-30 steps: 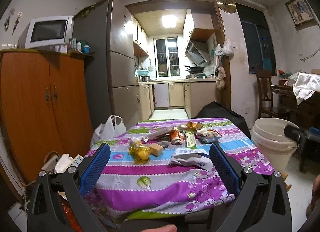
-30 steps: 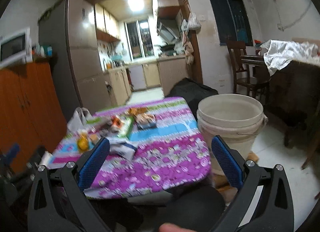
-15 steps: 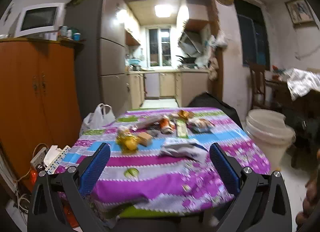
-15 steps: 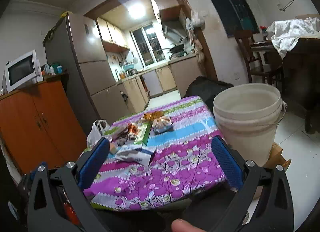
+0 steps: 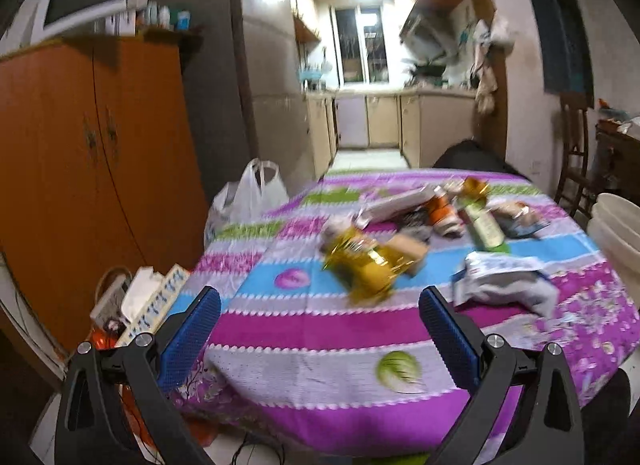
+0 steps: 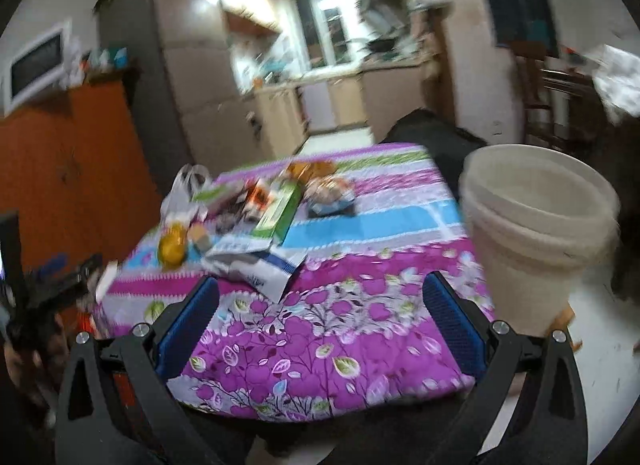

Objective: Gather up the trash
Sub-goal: 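Grasp the white alcohol wipes packet with the right tool while the left tool grasps the yellow snack wrapper, then carry the wipes packet in the right tool while the left tool carries the yellow wrapper over the bucket, then open both tools to drop the wipes packet and yellow wrapper into the bucket, then move both open tools back over the table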

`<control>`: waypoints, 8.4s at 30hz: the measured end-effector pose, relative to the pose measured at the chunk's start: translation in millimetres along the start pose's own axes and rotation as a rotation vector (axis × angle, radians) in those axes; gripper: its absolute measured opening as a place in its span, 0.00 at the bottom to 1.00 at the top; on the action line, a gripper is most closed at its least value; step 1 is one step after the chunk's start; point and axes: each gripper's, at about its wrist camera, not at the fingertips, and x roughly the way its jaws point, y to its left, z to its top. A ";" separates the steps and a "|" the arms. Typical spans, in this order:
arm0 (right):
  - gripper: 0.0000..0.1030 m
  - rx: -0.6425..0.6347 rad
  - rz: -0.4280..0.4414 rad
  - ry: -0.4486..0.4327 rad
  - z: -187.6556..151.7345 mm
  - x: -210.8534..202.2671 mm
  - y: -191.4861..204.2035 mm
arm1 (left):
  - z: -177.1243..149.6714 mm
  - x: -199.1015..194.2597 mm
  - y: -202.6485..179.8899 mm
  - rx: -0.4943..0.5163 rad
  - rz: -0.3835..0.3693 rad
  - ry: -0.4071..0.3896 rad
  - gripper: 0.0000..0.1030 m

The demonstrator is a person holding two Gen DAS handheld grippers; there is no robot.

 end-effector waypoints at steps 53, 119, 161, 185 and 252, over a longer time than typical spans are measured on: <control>0.34 -0.136 0.381 0.386 1.4 122.6 42.6 | 17.5 191.5 -12.6 -0.150 -0.201 0.372 0.43; 0.33 0.328 -0.340 0.220 124.1 -43.6 -284.0 | 151.4 74.4 -518.3 0.620 -0.677 -0.001 0.37; 0.41 0.387 -0.416 0.618 130.3 60.1 -319.5 | 126.6 145.9 -613.7 0.900 -0.955 0.341 0.52; 0.51 0.390 -0.414 0.587 125.5 55.0 -317.6 | 124.6 141.1 -602.4 0.880 -0.914 0.316 0.54; 0.57 -0.034 0.109 0.243 60.6 191.4 45.3 | 22.4 149.6 -73.5 -0.050 -0.097 0.303 0.67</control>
